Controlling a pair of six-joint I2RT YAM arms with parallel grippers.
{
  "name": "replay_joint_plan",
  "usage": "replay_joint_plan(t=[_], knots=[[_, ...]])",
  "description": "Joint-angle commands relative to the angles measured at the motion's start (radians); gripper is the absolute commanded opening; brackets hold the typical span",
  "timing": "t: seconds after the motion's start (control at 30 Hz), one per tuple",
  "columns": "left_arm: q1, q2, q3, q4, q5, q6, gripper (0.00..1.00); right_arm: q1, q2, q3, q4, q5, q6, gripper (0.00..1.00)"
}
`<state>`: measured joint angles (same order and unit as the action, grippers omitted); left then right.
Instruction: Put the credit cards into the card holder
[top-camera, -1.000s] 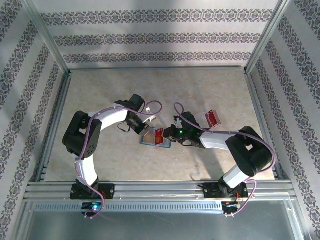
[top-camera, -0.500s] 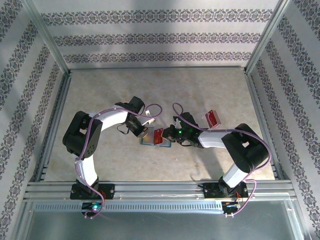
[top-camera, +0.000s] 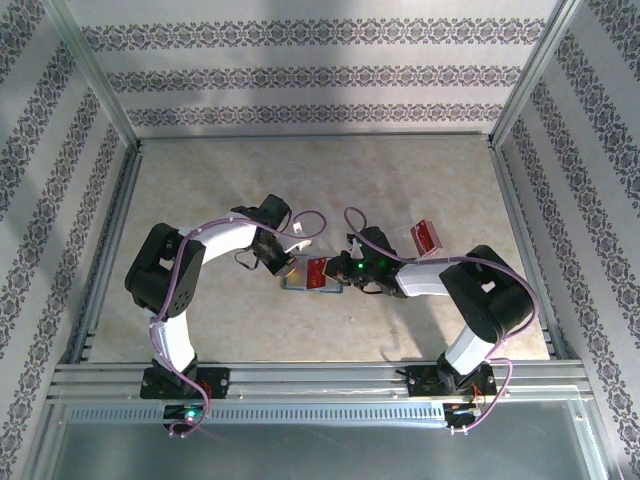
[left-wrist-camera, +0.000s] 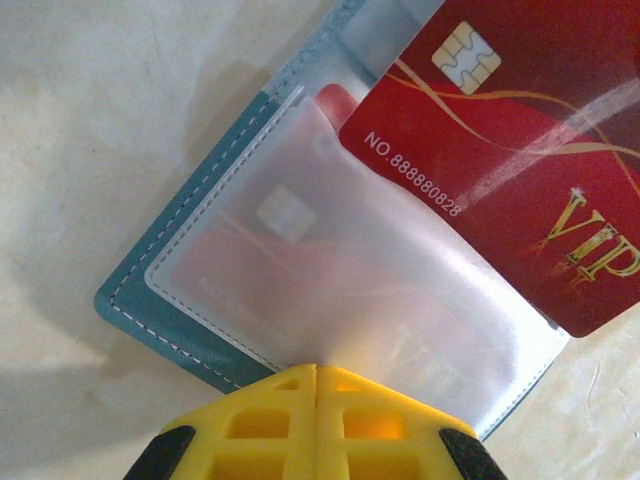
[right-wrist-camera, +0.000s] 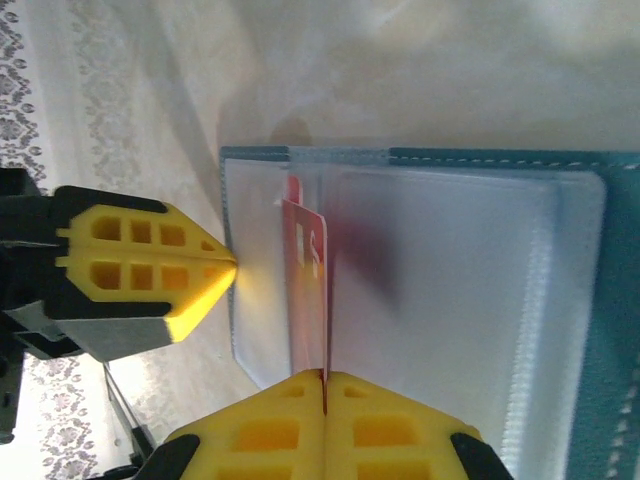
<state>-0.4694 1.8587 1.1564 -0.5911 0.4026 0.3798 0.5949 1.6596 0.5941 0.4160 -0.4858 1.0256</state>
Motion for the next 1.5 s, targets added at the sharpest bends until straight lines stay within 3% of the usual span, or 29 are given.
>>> replay_joint_plan(t=[0.0,0.9,1.47], knots=[[-0.019,0.018,-0.028,-0.004,-0.047,0.033,0.0,-0.012,0.002,-0.023,-0.015,0.024,-0.013,0.0],[-0.029,0.014,-0.029,0.004,-0.059,0.041,0.0,-0.015,0.034,-0.038,0.032,0.044,-0.007,0.0],[-0.031,-0.001,-0.038,0.011,-0.052,0.03,0.0,0.013,0.089,-0.045,0.162,0.102,0.052,0.0]])
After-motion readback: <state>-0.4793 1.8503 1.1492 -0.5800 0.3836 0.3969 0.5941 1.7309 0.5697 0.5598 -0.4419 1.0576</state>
